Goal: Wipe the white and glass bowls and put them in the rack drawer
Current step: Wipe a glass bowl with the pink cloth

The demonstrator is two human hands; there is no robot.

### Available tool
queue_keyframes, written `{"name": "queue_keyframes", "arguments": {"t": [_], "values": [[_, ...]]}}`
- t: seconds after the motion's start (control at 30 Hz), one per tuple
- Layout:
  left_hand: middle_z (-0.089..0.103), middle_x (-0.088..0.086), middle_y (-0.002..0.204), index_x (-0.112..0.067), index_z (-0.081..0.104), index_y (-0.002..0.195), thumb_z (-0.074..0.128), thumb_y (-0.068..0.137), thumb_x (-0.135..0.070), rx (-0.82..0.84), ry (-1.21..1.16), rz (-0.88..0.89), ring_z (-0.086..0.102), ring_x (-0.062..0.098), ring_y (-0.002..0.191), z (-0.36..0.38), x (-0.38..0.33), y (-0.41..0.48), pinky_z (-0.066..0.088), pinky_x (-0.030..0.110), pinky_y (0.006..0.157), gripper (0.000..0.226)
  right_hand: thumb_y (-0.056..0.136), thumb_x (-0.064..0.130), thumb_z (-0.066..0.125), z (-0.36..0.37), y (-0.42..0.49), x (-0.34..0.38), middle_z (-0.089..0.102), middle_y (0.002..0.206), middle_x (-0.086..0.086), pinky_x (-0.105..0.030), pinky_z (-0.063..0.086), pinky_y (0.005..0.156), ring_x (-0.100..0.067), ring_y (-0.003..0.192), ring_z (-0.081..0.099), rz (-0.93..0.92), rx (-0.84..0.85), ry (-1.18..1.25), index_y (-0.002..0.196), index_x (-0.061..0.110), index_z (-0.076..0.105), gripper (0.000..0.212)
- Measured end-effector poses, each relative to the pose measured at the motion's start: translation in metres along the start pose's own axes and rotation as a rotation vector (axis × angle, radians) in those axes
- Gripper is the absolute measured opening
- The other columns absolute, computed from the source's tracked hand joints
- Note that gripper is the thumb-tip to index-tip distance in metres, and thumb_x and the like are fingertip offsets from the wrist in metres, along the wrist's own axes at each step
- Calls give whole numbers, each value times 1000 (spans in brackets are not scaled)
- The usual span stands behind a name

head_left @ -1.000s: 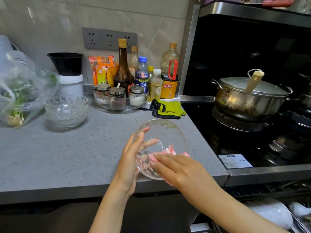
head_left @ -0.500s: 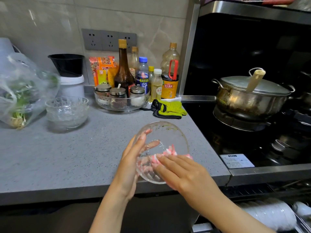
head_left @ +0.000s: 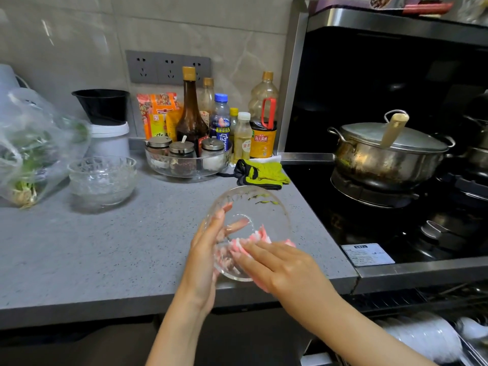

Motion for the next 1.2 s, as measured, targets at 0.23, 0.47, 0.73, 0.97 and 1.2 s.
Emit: {"name": "queue_keyframes", "arguments": {"t": [0.23,0.47,0.73,0.97,1.2], "values": [[70,0,115,-37,67,110,68,73,-46,-87,-40,84,67,24,106,10,11,-10,51,42,89,38,85,14,53,-6,19,19,72,108,5,-17,44,51,-5,72,67,184,-94,174,108,18,73,31],[73,4,109,-28,60,121,45,87,-46,-8,101,1,71,28,94,-11,-1,2,53,42,81,41,89,17,51,6,1,-1,72,109,1,-24,53,74,-13,96,69,-15,-4,69,106,16,74,29],[72,-3,111,-38,66,111,54,71,-50,-123,-48,52,70,17,99,9,14,-12,51,41,88,43,84,15,55,4,15,17,71,112,5,-16,45,54,-4,77,69,182,-77,214,109,18,73,31],[73,3,105,-29,61,119,46,82,-49,-51,136,63,72,24,93,-6,-4,4,55,34,78,45,96,17,42,1,1,0,72,110,2,-24,56,72,-11,96,70,2,-11,51,107,16,75,34],[65,-20,119,-29,63,121,71,67,-54,-105,56,122,65,7,107,11,7,-6,49,37,94,60,75,6,68,1,18,8,71,111,4,-20,47,46,-9,65,66,204,-141,190,106,17,74,33]]}}
Point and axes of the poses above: each hand's wrist, its own y-axis towards the middle knuckle, its own z-axis out of the palm, x = y × z, the point moved 6 cm from there along y, towards the middle knuckle
